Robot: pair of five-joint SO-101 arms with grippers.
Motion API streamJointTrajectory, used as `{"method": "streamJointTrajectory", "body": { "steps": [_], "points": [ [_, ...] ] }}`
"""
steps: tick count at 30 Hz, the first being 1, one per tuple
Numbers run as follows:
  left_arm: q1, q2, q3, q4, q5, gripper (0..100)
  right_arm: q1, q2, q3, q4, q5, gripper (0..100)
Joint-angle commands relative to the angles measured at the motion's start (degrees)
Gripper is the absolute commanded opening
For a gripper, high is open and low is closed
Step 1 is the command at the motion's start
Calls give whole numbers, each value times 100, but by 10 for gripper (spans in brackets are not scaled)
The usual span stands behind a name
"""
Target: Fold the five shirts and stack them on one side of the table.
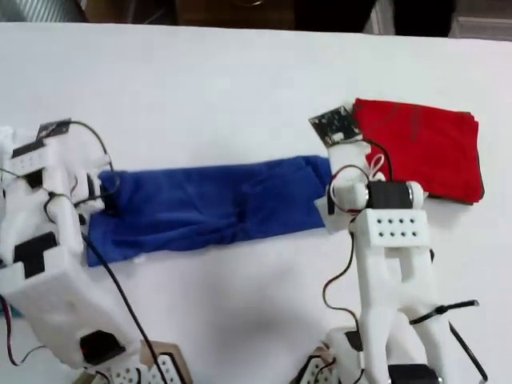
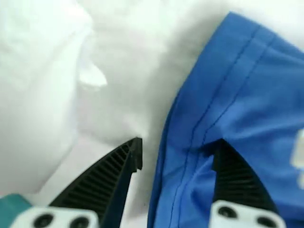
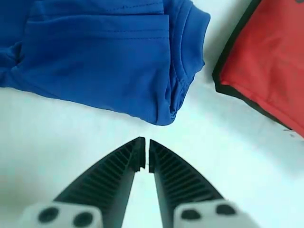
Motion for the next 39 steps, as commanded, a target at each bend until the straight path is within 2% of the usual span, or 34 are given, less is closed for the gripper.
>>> {"method": "streamJointTrajectory", "body": {
  "steps": [1, 7, 10, 14, 17, 20, 22, 26, 30, 34, 37, 39],
  "points": [
    [457, 299, -154, 229, -79, 255, 75, -268, -18, -48, 35, 21],
    [1196, 440, -154, 615, -158, 255, 259, -620, -35, 84, 44, 21],
    [1266, 457, -145, 642, -167, 255, 576, -989, -35, 251, 79, 21],
    [1266, 457, -145, 642, -167, 251, 936, -1341, -9, 558, 510, 21],
    [1275, 466, -145, 642, -167, 170, 1376, -1560, -9, 725, 624, 21],
    [1257, 466, -145, 642, -167, 15, 2018, -1692, 0, 760, 747, 21],
    [1248, 457, -145, 686, -220, 36, 2519, -1701, 88, 734, 774, 21],
    [853, 396, -242, 853, -457, 26, 3415, -1763, 677, 514, 853, 21],
    [149, 396, -787, 1354, -897, 26, 3925, -1763, 1574, -127, 1363, 21],
    [-422, 396, -1947, 2312, -1231, 26, 4022, -1763, 2523, -892, 1468, 21],
    [-607, 404, -2888, 3068, -1451, 26, 3978, -1763, 2954, -1429, 1415, 21],
    [-607, 378, -3160, 3138, -1468, 26, 3873, -1763, 3288, -1851, 1407, 21]
  ]
}}
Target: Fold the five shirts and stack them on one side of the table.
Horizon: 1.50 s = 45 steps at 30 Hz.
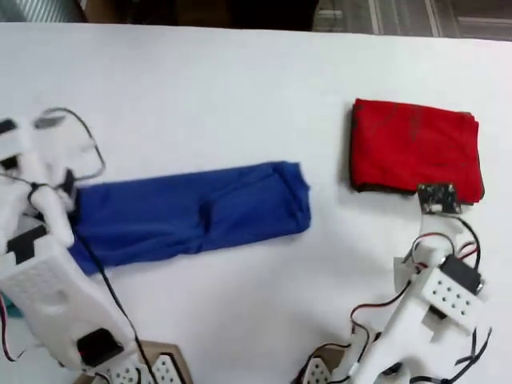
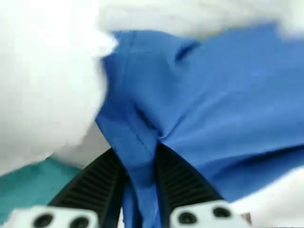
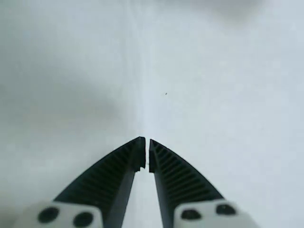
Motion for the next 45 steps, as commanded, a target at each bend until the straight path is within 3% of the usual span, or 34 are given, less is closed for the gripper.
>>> {"method": "streamJointTrajectory", "body": {
  "steps": [1, 6, 10, 14, 18, 24, 28, 33, 45],
  "points": [
    [-62, -167, -664, 308, -105, 26, -127, -180, 510, -760, -9, 21],
    [941, -747, 57, 308, -79, 26, -286, -207, 1336, -1886, -536, 21],
    [2295, -1670, 593, 299, -35, 26, -207, -426, 1433, -2105, -1037, 21],
    [3710, -2470, 620, 237, 264, 26, -207, -637, 1591, -2185, -1055, 21],
    [4905, -2716, 620, -211, 431, 26, -207, -804, 1679, -2185, -1073, 21],
    [6004, -2716, 602, -1169, 695, 26, -207, -813, 1679, -2185, -1090, 21],
    [6505, -2708, 646, -1679, 826, 26, -207, -813, 1679, -2185, -1090, 21],
    [6655, -2303, 629, -2163, 967, 26, -207, -813, 1679, -2185, -1090, 21],
    [6646, -1363, 365, -2110, 949, 37, -207, -813, 1679, -2185, -1090, 21]
  ]
}}
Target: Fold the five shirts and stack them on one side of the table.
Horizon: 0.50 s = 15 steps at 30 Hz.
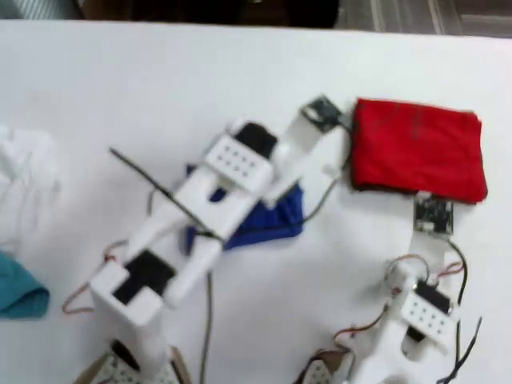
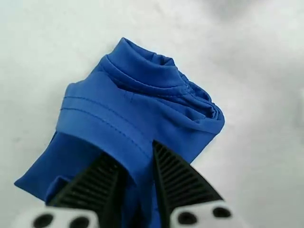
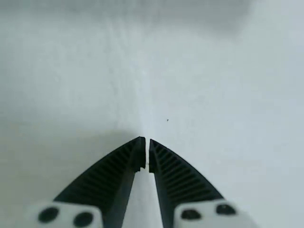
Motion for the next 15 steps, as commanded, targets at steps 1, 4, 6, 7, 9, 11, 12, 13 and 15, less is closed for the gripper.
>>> {"method": "streamJointTrajectory", "body": {
  "steps": [1, 4, 6, 7, 9, 11, 12, 13, 15],
  "points": [
    [79, -105, -312, 26, 18, 57, 22, -154, -26, -92, -26, 21],
    [44, -114, -497, 211, 18, 168, 13, -154, -26, -92, -26, 21],
    [35, -114, -752, 457, 18, 226, 13, -154, -26, -92, -26, 21],
    [9, -114, -919, 589, 18, 234, 13, -154, -26, -92, -26, 21],
    [-35, -114, -1314, 879, 18, 226, 13, -145, -26, -92, -26, 21],
    [-229, -114, -1754, 1187, 9, 218, 13, -145, -26, -92, -26, 21],
    [-369, -114, -1974, 1336, 9, 216, 13, -145, -26, -92, -26, 21],
    [-563, -114, -2167, 1495, 9, 213, 13, -145, -26, -92, -26, 21],
    [-1011, -114, -2466, 1793, 9, 168, 13, -145, -26, -92, -26, 21]
  ]
}}
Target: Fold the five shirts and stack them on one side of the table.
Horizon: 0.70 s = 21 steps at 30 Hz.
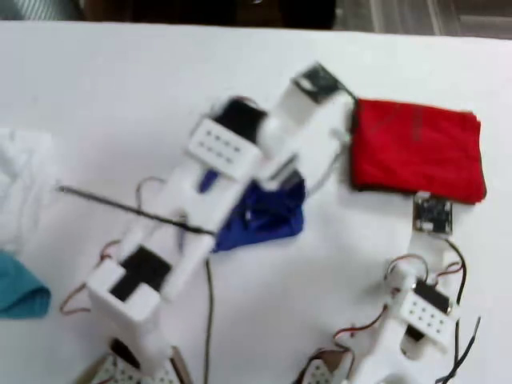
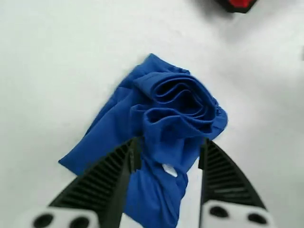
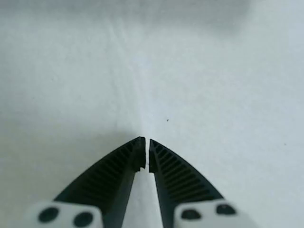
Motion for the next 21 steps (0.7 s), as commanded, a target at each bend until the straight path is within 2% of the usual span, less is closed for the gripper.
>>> {"method": "streamJointTrajectory", "body": {
  "steps": [1, 3, 4, 7, 9, 12, 16, 18, 21],
  "points": [
    [-835, -114, -690, 527, 9, 116, 13, -145, -26, -92, -26, 21],
    [-1354, -114, -743, 756, 44, 8, 13, -136, -18, -101, -26, 21],
    [-1609, -123, -708, 870, 26, 39, 13, -136, -18, -101, -26, 21],
    [-2453, -185, -514, 976, -18, 28, 13, -136, -18, -92, -35, 21],
    [-2989, -484, -277, 976, -299, 26, -22, -145, -35, -101, -9, 21],
    [-3666, -1319, 330, 976, -686, 27, -708, -127, -185, 92, 211, 21],
    [-4668, -2699, 1824, 800, -1029, 27, -1745, -127, -1248, 1305, -26, 21],
    [-5354, -3358, 2853, 448, -1055, 27, -2123, -119, -2057, 1851, -360, 21],
    [-6585, -4229, 4716, -545, -1029, 27, -2949, -110, -3165, 2457, -738, 21]
  ]
}}
